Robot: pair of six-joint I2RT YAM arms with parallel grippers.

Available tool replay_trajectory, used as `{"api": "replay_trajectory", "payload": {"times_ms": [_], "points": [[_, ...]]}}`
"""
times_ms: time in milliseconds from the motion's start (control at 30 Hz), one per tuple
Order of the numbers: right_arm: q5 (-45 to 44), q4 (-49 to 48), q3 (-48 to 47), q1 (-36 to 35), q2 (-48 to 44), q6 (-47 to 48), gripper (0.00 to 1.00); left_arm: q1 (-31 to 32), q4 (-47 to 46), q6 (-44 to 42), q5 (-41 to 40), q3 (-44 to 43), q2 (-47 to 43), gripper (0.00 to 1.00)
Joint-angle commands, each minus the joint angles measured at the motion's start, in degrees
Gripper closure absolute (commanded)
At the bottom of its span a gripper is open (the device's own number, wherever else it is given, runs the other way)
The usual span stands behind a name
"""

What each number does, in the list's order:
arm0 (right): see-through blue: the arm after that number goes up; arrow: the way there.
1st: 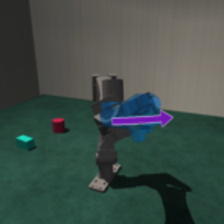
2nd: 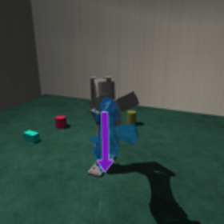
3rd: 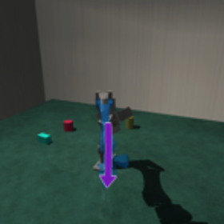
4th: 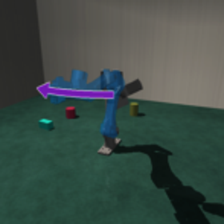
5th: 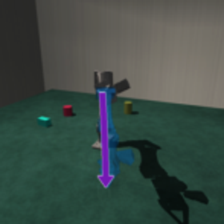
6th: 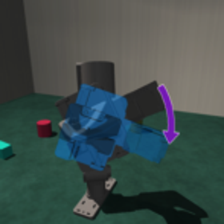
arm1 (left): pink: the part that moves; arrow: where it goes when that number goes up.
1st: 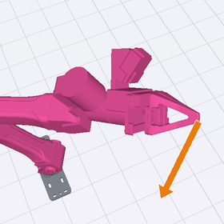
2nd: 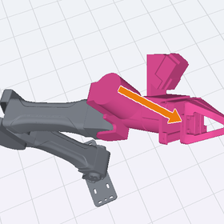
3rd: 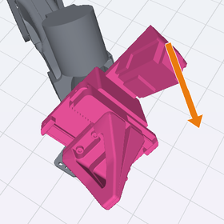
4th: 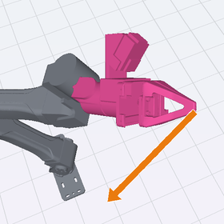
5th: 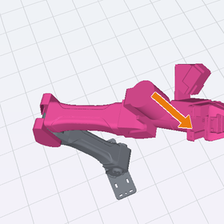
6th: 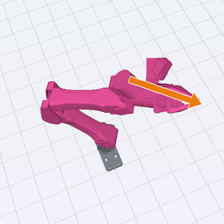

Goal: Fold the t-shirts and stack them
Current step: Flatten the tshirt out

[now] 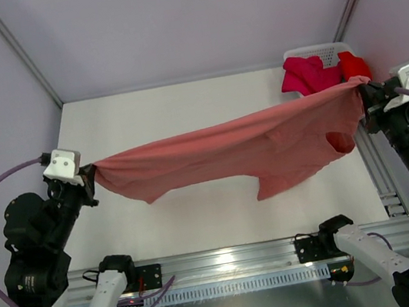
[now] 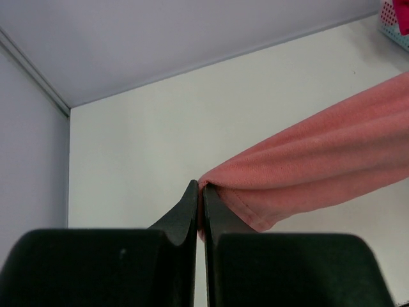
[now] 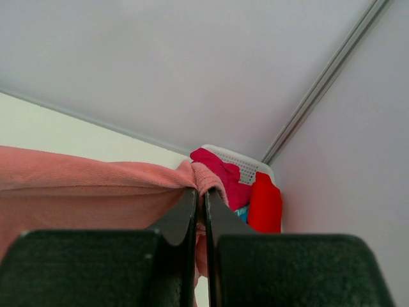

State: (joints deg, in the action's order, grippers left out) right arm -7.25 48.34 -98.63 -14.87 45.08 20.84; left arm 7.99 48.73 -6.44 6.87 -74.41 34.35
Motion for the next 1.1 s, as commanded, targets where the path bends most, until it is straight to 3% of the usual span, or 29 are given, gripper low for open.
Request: {"api": "replay_trajectory", "payload": {"times_ms": [0, 667, 1067], "points": [[-0.14, -1.41, -3.32, 1.51, -1.83, -0.36, 0.97, -0.08, 1.36, -1.03, -0.46, -0.47, -1.74, 1.00], [0.74, 13.01, -9.91, 14.86, -13.70, 2.62, 0.97, -1.04, 12.78, -1.47, -4.50, -6.80, -8.15, 1.00], [1.97, 7.13, -0.78, 22.08, -18.45, -0.79, 0.97, -10.36, 12.44, 1.51, 2.88, -2.85, -11.50, 1.00]]}}
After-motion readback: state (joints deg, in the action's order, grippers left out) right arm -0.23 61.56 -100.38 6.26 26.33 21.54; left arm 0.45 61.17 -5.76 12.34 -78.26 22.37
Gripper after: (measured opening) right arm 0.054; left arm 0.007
